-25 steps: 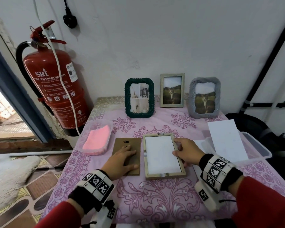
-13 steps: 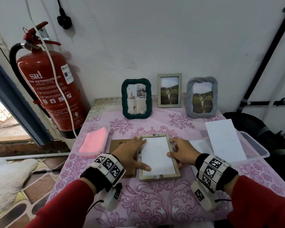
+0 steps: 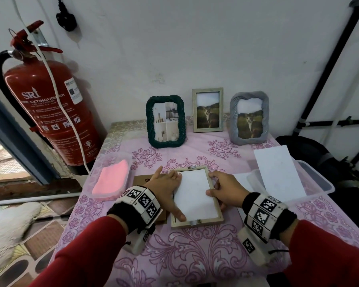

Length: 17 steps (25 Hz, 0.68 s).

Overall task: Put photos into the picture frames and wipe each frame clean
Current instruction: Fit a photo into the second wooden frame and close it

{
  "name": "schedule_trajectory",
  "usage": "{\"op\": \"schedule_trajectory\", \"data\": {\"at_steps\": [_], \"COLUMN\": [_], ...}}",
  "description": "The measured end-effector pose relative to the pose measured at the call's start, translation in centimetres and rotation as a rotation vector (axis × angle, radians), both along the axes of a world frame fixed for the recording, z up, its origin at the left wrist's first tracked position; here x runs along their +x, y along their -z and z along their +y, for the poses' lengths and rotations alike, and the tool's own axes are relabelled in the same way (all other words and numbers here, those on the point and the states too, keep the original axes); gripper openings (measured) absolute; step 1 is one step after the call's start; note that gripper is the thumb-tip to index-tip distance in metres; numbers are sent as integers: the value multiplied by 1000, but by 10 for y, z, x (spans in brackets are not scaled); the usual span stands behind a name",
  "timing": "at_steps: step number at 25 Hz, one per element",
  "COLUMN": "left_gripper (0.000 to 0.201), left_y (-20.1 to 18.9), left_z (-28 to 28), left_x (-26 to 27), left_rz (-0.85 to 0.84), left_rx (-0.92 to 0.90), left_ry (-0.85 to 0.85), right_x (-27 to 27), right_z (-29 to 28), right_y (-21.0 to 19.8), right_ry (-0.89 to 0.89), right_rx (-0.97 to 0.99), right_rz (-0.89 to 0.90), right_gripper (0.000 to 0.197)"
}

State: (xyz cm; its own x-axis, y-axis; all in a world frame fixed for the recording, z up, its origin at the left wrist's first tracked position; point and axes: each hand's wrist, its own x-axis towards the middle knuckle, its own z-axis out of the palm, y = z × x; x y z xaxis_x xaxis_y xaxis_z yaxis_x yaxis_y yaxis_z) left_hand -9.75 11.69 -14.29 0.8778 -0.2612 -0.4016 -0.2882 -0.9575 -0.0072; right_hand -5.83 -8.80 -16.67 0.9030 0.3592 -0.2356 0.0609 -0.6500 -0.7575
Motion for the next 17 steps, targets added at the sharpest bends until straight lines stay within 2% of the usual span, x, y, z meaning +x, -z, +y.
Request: {"op": "schedule_trajectory", "data": {"at_steps": [8, 14, 17], "left_gripper": [122, 106, 115], "left_y": [2, 7, 8], "left_z": [0, -1, -3], "left_x": [-2, -13, -22], "left_rz": [-10, -104, -142], "left_rx": [-70, -319, -391], "left_ry": [-35, -125, -192], "right_x": [0, 2, 2], "right_z": [-1, -2, -2], "right_y": [1, 2, 3], "right_ry": [-9, -48, -37], "right_rx": [-18, -29, -16], "right_rz": [-30, -86, -73], "right_gripper": [51, 50, 49]}}
